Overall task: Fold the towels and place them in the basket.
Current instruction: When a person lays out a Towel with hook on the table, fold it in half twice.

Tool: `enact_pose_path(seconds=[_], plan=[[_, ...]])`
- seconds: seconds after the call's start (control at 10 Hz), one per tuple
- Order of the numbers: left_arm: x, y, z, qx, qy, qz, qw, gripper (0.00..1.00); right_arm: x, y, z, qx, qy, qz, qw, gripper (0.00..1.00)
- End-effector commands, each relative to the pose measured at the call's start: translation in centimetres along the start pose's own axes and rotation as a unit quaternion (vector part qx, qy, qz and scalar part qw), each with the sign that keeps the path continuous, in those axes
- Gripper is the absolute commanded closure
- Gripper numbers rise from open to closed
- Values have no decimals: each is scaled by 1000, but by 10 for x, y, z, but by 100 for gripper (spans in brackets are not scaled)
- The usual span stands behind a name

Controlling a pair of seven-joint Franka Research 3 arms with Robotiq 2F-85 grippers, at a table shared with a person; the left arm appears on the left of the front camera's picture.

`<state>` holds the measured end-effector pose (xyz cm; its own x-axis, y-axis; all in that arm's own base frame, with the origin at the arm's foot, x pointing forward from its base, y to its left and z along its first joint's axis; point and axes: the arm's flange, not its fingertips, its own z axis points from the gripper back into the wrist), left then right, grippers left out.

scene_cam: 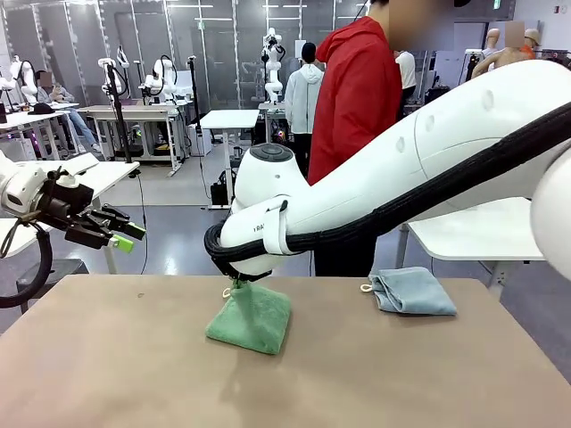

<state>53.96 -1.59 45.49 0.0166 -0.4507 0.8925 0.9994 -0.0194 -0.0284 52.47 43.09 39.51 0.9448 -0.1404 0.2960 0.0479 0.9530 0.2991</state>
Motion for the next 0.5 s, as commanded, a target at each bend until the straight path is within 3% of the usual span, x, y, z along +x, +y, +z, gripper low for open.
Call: enact_pose_path(seconds=[0.0,0.4], plan=[[3,1,1,-5,-1,5,1000,37,0,1,-15,13,-23,-10,1000,100],[3,1,1,-5,-1,5,1000,37,3,1,-43,5,-36,-22,999,100]])
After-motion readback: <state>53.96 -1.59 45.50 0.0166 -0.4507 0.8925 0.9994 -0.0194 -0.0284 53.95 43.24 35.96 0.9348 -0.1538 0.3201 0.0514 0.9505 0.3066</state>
